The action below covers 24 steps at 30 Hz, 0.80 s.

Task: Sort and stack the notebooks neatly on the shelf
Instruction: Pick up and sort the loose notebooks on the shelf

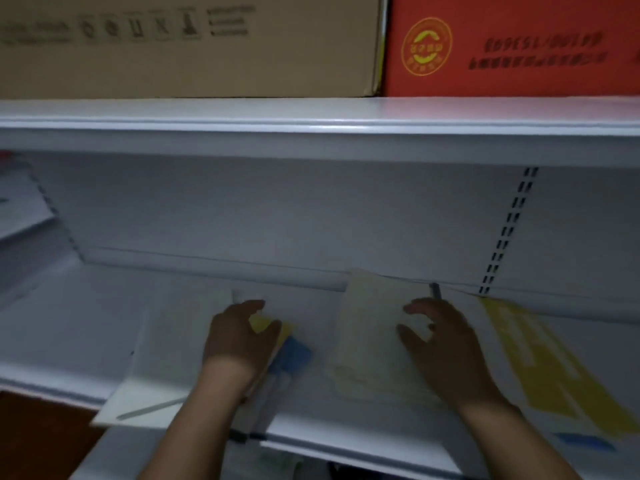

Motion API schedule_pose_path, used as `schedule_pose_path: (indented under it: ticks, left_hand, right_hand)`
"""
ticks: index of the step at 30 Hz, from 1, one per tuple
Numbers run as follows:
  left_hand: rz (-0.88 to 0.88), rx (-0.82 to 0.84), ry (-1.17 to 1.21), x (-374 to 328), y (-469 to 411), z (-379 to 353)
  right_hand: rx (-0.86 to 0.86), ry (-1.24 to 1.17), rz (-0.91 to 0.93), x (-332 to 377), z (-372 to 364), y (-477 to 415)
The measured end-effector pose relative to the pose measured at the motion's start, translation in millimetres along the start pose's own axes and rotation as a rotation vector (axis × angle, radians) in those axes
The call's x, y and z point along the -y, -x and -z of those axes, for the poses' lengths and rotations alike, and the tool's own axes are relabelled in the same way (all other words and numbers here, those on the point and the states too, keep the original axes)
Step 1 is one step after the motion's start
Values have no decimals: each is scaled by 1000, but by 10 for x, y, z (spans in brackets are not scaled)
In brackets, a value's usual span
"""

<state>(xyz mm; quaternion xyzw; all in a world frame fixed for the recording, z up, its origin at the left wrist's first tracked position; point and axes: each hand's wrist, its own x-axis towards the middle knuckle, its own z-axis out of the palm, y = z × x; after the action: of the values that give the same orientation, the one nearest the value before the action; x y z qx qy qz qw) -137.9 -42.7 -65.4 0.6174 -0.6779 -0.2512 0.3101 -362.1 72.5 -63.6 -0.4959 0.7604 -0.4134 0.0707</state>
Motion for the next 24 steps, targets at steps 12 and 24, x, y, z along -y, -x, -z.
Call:
schedule_pose_path:
  ticks: [12,24]
  left_hand:
    - [293,-77,-420,1084,115,824]
    - [202,124,415,422,72,845]
  right_hand:
    - [684,438,113,942,-1523,-249]
    - [342,-284,-192,682,-759,-264]
